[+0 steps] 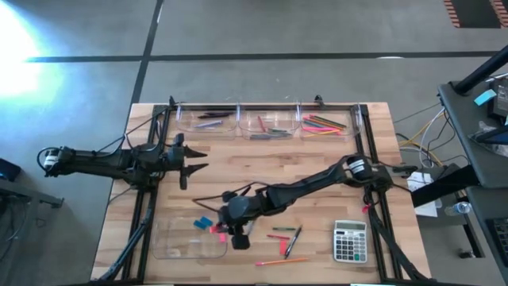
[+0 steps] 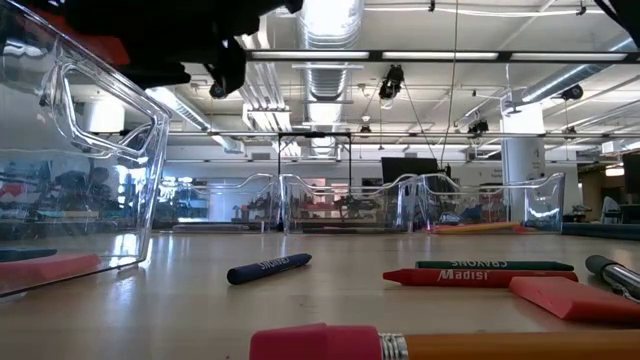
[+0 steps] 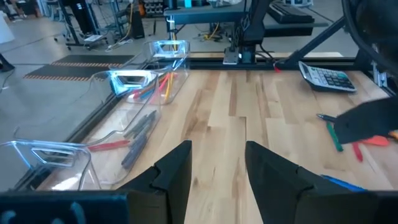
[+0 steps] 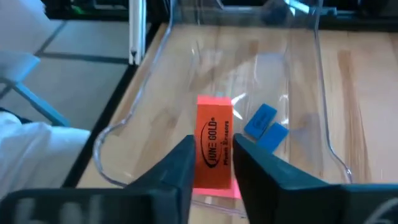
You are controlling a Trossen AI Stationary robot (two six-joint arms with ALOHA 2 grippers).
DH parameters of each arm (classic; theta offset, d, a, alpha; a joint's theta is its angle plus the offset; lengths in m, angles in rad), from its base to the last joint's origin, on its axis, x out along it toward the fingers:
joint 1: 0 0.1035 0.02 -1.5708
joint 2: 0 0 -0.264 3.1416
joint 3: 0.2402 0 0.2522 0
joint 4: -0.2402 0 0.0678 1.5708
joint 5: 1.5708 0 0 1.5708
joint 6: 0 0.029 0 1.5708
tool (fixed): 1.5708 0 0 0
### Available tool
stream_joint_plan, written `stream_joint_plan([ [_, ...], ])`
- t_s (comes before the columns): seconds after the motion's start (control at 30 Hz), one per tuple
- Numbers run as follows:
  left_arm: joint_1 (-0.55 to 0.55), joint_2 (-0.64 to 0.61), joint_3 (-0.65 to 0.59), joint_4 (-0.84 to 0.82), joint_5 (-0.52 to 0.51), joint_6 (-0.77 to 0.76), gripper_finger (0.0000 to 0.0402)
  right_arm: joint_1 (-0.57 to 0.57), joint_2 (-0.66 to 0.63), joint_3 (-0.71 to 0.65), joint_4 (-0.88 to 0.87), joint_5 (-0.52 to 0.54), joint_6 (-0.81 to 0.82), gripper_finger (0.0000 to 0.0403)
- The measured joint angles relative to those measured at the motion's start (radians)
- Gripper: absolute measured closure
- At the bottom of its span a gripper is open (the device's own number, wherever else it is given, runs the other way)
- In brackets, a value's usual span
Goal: Sort crayons/erasers/pens/pencils in bins
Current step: Put the orange eraser into the bottom transparent bin, then put the black pen into the top left transparent bin
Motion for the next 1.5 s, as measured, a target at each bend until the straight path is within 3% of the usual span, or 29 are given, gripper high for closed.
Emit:
stream_joint_plan([
  [0.3,0.000,0.000,0.000,0.000,0.000,-0.001,0.0265,0.003,0.046,0.161,-0.246,0.008,-0.099,0.0207],
  [0.53,0.000,-0.001,0.000,0.001,0.000,-0.002,0.0265,0.024,-0.037,0.142,-0.431,0.009,-0.136,0.0202],
  [0.7,0.000,-0.001,0.000,0.001,0.000,-0.003,0.0265,0.050,-0.117,-0.007,-0.439,0.012,-0.082,0.0215],
  [1.2,0.000,0.048,-0.001,0.068,0.004,-0.005,0.0265,0.169,-0.507,-0.658,-0.377,0.087,0.266,0.0232],
  [1.37,0.000,0.092,-0.001,0.104,0.005,-0.005,0.0265,0.219,-0.549,-0.801,-0.364,0.087,0.301,0.0232],
  [1.5,0.000,0.133,-0.001,0.135,0.005,-0.005,0.0265,0.239,-0.540,-0.835,-0.361,0.087,0.310,0.0232],
])
